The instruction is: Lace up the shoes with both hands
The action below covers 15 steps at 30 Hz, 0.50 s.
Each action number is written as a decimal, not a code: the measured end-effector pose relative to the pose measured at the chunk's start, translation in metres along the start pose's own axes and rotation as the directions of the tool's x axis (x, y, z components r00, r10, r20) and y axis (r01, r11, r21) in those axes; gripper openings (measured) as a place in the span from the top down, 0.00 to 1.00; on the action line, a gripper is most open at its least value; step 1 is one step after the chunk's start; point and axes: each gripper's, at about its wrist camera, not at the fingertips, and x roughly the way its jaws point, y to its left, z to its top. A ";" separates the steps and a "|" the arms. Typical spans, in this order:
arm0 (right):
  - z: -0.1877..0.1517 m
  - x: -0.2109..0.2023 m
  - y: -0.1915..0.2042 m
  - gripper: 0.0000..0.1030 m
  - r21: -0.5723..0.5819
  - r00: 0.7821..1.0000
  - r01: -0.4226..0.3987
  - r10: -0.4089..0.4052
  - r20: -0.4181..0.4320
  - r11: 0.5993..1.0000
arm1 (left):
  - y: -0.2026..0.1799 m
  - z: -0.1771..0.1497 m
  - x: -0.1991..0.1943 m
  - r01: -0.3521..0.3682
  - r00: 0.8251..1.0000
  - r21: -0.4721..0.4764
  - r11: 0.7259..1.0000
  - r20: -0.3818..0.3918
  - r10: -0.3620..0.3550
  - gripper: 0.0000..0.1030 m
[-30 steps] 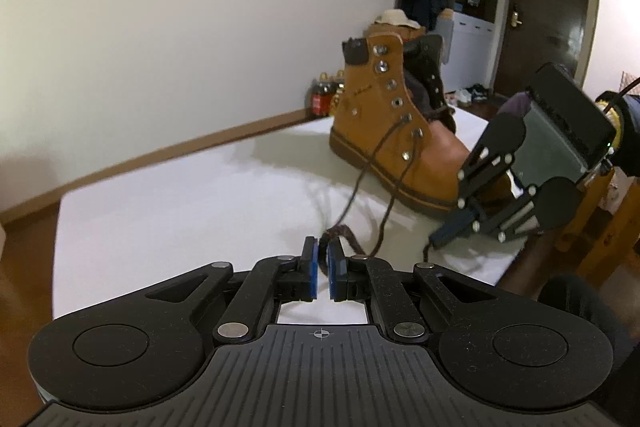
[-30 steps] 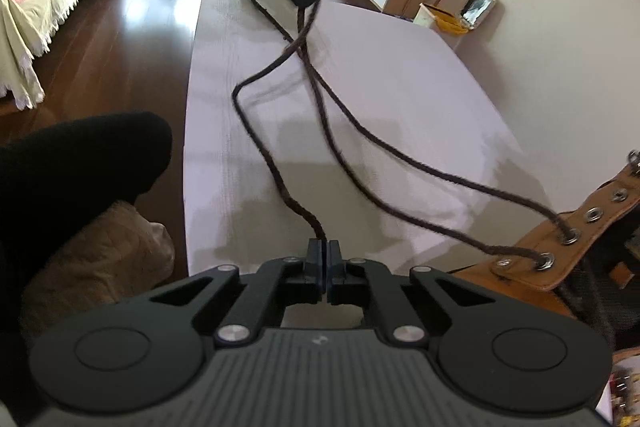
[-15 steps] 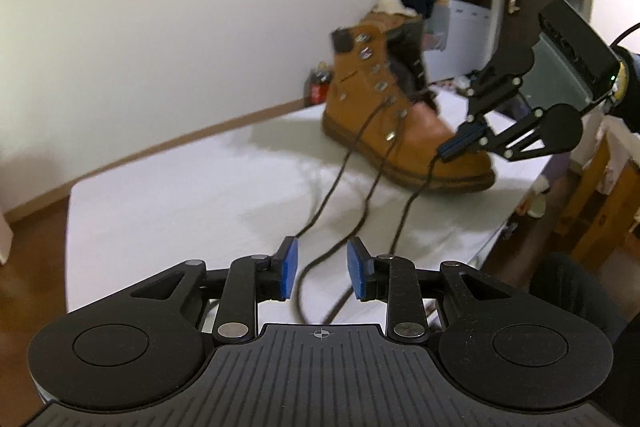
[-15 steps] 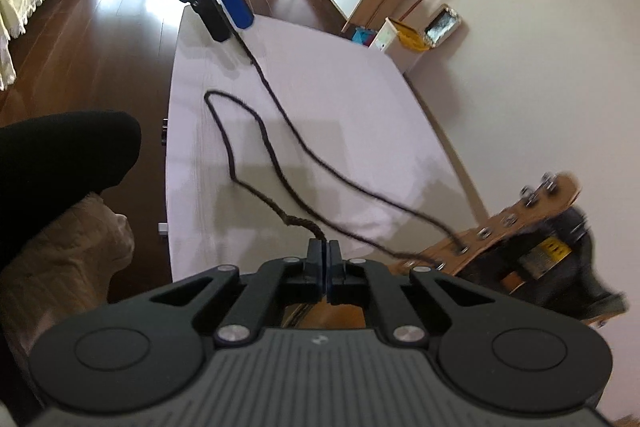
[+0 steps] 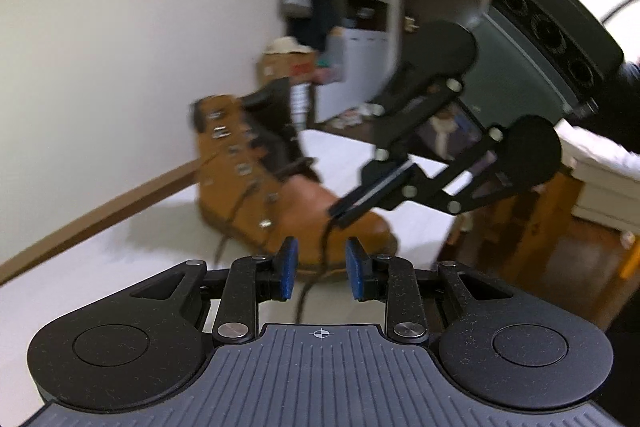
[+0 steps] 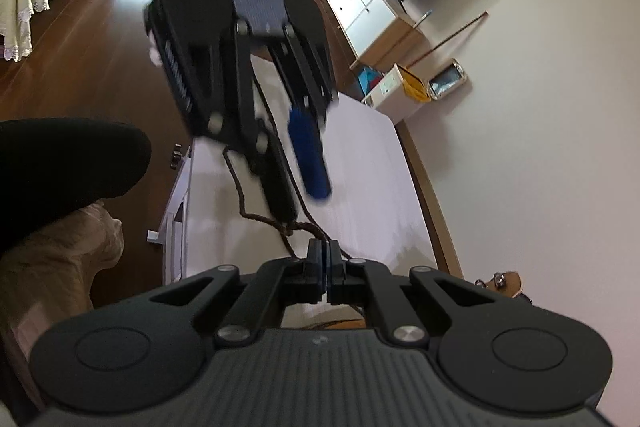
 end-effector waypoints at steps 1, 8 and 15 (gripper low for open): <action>0.000 -0.001 0.001 0.97 -0.003 1.000 -0.004 0.004 0.003 1.000 | -0.001 0.001 0.003 0.007 1.000 0.011 1.000 -0.002 -0.007 0.74; -0.005 0.000 0.005 0.97 -0.010 1.000 -0.017 0.017 0.004 1.000 | -0.005 0.001 0.015 0.029 0.999 0.051 0.998 -0.018 -0.028 0.94; -0.012 0.000 0.006 0.97 -0.008 1.000 -0.017 0.017 0.015 1.000 | -0.003 0.000 0.018 0.013 1.000 0.042 0.999 -0.016 -0.012 0.97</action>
